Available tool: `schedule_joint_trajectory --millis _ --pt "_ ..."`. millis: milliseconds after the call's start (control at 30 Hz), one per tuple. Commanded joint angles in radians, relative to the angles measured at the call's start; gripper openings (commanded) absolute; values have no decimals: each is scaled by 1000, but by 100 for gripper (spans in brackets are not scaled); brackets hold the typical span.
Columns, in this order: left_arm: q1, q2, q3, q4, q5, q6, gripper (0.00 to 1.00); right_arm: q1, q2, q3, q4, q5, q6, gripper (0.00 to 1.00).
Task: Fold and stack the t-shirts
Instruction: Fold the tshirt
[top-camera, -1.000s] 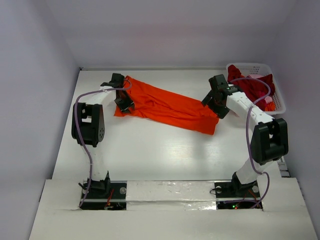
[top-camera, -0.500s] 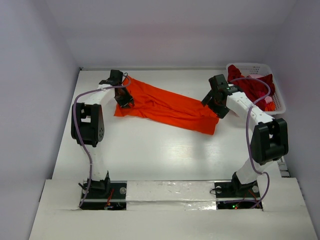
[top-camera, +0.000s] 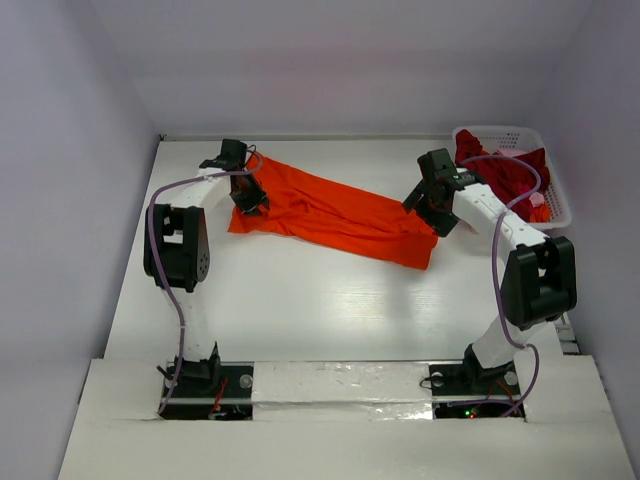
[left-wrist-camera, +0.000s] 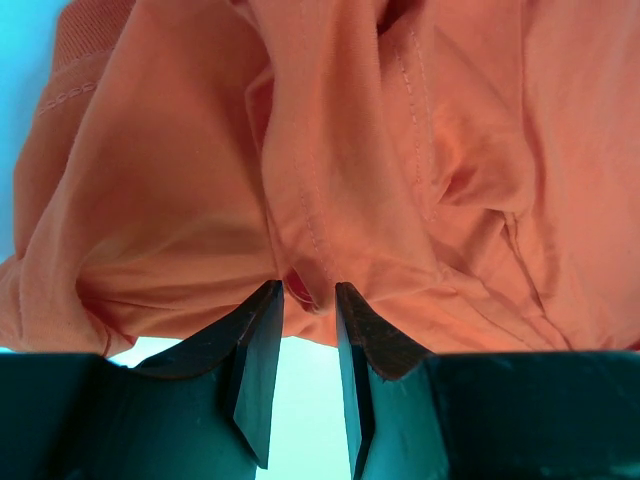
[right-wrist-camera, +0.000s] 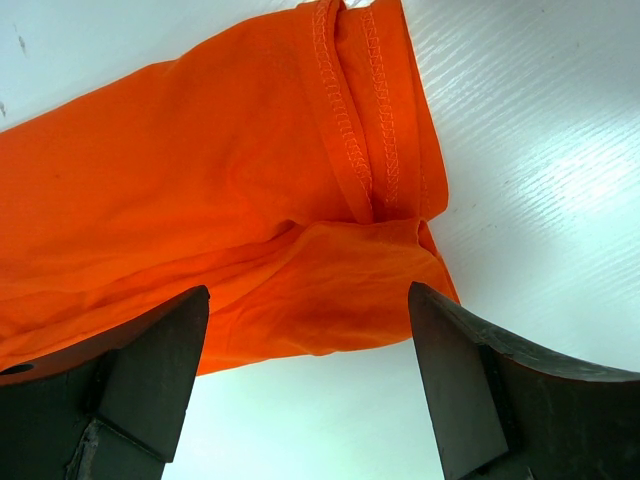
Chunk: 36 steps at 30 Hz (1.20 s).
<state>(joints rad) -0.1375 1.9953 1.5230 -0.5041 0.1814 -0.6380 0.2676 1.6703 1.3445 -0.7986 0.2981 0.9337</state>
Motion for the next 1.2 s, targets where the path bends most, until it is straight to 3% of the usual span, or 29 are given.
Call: schedule_joint_trajectory --millis 0,933,1067,1100,1167 --pt "1 0 39 1 -8 -6 25 -7 -21 5 36 9 -10 86" --pt "1 40 40 39 10 -34 22 -7 0 36 26 7 -18 85" --pt "1 40 52 33 3 -32 15 -7 3 31 32 6 -16 86" --pt "1 45 60 29 3 -34 4 -7 5 31 32 3 -15 85" --pt "1 53 68 22 4 -35 0 -7 6 30 33 1 -15 85"
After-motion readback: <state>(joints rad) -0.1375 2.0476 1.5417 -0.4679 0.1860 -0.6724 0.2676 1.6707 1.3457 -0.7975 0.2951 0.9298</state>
